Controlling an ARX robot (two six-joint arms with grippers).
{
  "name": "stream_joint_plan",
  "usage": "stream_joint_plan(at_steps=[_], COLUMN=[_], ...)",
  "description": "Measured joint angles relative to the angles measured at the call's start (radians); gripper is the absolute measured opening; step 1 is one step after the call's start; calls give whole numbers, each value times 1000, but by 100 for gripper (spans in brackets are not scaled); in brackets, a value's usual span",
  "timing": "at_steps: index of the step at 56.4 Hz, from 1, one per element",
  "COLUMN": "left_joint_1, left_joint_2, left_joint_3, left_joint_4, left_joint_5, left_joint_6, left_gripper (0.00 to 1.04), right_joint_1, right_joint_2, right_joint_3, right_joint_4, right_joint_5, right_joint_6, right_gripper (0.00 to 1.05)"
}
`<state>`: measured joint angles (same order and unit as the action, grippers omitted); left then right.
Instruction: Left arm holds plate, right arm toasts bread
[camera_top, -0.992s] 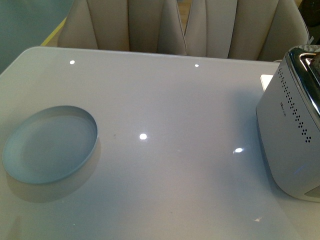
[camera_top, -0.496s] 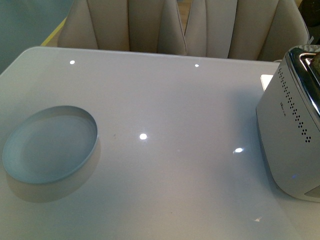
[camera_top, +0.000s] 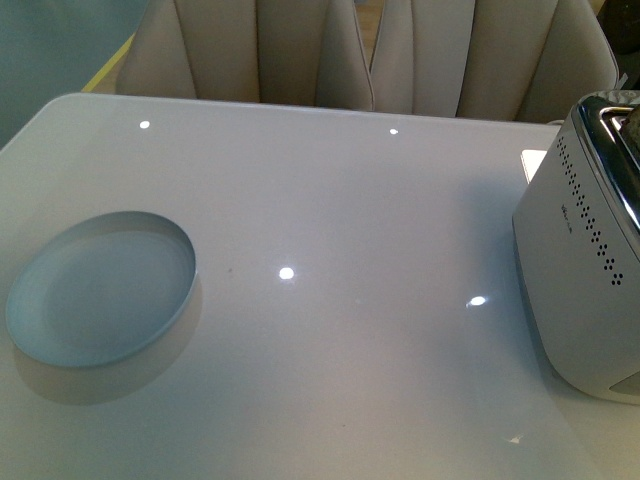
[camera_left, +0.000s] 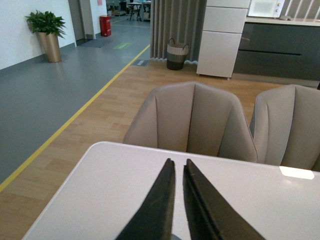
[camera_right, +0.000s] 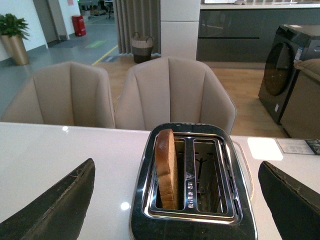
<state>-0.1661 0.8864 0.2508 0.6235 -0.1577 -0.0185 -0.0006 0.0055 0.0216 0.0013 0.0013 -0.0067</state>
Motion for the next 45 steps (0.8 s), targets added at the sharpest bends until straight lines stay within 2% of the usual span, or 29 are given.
stream_joint_plan(at_steps=[12,15,19,33,37,45], left_joint_1=[66,118,161,162,162,162], left_joint_2=[-156,-200,-258,-409,-423,-481], left_joint_3=[-117,-138,-163,-207,-232,-238], left_joint_4=[-33,-57,-89,-195,-171,-221], left_joint_5=[62,137,149,158,158,158], left_joint_6=[4,5,6,7,7,8], left_gripper=[3,3,3,3,3,3], right_joint_1=[0,0,0,0,0,0], right_joint_2=[0,0,0,0,0,0], right_joint_3=[0,0,0,0,0,0], right_joint_4=[0,0,0,0,0,0], right_joint_5=[0,0,0,0,0,0], right_joint_6=[0,0,0,0,0,0], right_gripper=[96,96,96,96,96,96])
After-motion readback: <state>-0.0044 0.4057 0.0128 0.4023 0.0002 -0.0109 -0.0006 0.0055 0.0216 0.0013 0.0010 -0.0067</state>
